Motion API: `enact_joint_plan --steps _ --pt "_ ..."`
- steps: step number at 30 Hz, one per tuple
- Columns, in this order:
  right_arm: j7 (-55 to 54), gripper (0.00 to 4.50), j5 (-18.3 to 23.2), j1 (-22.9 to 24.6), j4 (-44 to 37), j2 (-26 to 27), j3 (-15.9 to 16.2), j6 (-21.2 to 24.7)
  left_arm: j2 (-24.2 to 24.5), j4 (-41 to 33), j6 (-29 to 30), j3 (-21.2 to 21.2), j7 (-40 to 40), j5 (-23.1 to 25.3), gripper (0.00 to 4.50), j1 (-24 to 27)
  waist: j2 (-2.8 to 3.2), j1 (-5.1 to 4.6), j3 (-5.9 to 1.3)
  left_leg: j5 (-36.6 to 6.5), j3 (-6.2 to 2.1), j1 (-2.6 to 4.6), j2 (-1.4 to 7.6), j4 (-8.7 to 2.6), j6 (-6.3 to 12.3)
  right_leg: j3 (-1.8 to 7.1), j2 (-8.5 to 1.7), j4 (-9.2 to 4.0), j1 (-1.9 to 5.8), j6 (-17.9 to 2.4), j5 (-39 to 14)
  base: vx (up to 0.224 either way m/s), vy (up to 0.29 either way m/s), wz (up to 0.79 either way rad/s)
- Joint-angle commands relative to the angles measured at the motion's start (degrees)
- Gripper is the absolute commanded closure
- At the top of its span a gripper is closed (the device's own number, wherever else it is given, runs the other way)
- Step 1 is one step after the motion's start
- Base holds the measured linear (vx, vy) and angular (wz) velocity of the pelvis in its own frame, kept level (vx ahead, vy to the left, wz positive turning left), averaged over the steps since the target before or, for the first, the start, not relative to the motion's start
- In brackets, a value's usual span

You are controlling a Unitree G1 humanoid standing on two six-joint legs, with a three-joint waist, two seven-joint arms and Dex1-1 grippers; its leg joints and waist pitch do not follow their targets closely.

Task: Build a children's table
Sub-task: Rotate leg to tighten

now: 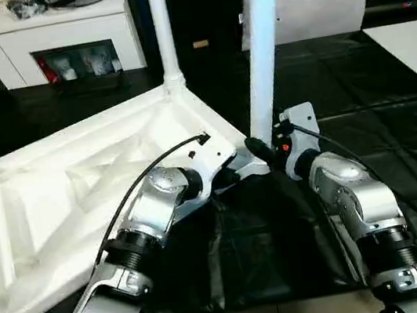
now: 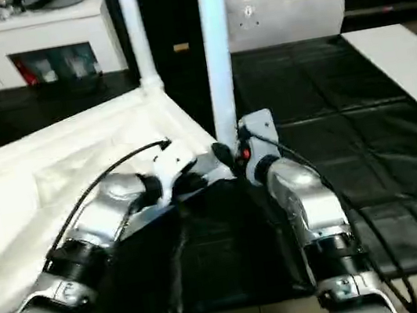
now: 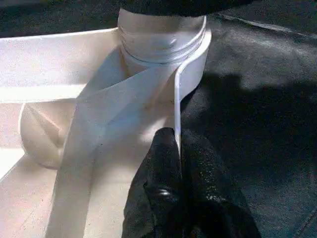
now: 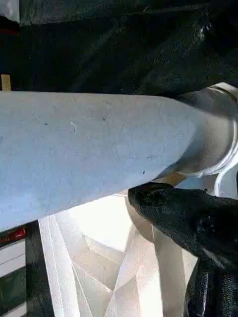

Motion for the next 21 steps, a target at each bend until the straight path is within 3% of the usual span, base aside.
enact_joint_plan --steps 1,3,5,8,11,14,17,19,20,21 --pt "3.5 1.34 1.8 0.9 -2.6 0.1 2.0 0.4 -0.2 -3.6 -2.5 0.5 -0.7 -1.6 4.50 -1.2 -0.97 0.88 -5.42 -1.4 0.12 -0.23 0.27 -2.86 7.86 2.53 -1.90 -2.02 4.82 -13.6 -5.2 0.000 0.000 0.00" --pt "6.2 1.18 2.0 2.1 -3.8 -2.3 2.0 0.7 1.3 -3.8 -3.7 0.2 -2.5 -1.8 4.50 -0.6 -0.92 1.29 -5.61 1.0 0.12 -0.32 0.29 -2.56 9.79 2.57 -1.78 -1.52 4.73 -14.6 -1.9 0.000 0.000 0.00" --pt "9.4 0.92 3.0 2.8 -4.0 -4.3 2.3 0.1 2.5 -3.6 -4.5 0.0 -4.0 -2.0 4.50 -0.3 -0.93 1.53 -5.48 0.9 0.19 -0.33 0.39 -2.53 10.32 2.53 -1.74 -1.65 4.57 -14.8 -2.3 0.000 0.000 0.00" --pt "12.1 0.65 3.7 3.1 -4.0 -6.0 2.4 -0.7 3.5 -3.3 -5.7 -0.2 -5.5 -2.2 4.50 -0.2 -0.88 2.00 -4.88 -4.7 0.43 -0.12 0.58 -2.87 8.41 2.53 -1.92 -2.62 4.25 -13.4 -10.3 0.000 0.000 0.00" --pt "22.6 0.39 4.2 4.0 -3.8 -11.9 4.1 -4.2 7.2 -2.7 -10.7 -1.9 -12.4 -2.4 4.50 0.3 -0.72 2.47 -4.68 -8.9 0.27 0.08 0.65 -3.12 6.01 2.39 -2.01 -3.45 4.22 -10.9 -16.1 0.000 0.000 0.00" --pt "31.6 0.11 6.2 4.7 -5.2 -16.3 5.0 -4.9 10.1 -2.6 -14.5 -2.8 -19.4 -3.9 4.50 0.8 -0.89 2.47 -4.58 -10.5 0.25 -0.03 0.68 -3.20 5.52 2.45 -2.01 -3.55 4.24 -9.7 -18.1 0.000 0.000 0.00" --pt "34.2 0.11 7.2 4.8 -5.5 -17.3 5.1 -4.5 10.9 -2.6 -15.9 -3.2 -21.8 -4.4 4.50 1.0 -0.81 2.84 -4.55 -10.2 0.26 0.08 0.85 -3.24 5.21 2.53 -2.02 -3.48 3.93 -9.9 -18.5 0.000 0.000 0.00" --pt "39.5 0.11 7.4 5.0 -5.4 -19.8 6.3 -6.8 13.1 -2.4 -19.0 -4.6 -26.8 -4.9 4.50 1.1 -0.67 3.63 -4.59 -11.2 0.41 0.69 1.04 -3.25 4.79 2.58 -1.98 -3.69 3.40 -10.3 -19.0 0.000 0.000 0.00" --pt "41.8 0.11 7.6 5.1 -5.3 -20.8 7.0 -7.4 13.8 -2.1 -20.0 -5.1 -28.7 -5.0 4.50 1.0 -1.02 3.73 -4.59 -11.2 0.43 0.61 1.14 -3.31 4.71 2.61 -1.98 -3.60 3.44 -10.4 -18.8 0.000 0.000 0.00" --pt "43.4 0.11 7.8 5.1 -5.0 -21.5 7.6 -8.1 14.4 -1.8 -21.0 -5.4 -30.2 -5.2 4.50 1.0 -0.94 4.02 -4.62 -11.1 0.32 0.49 1.16 -3.35 4.79 2.57 -2.04 -3.42 3.63 -10.4 -18.7 0.000 0.000 0.00"
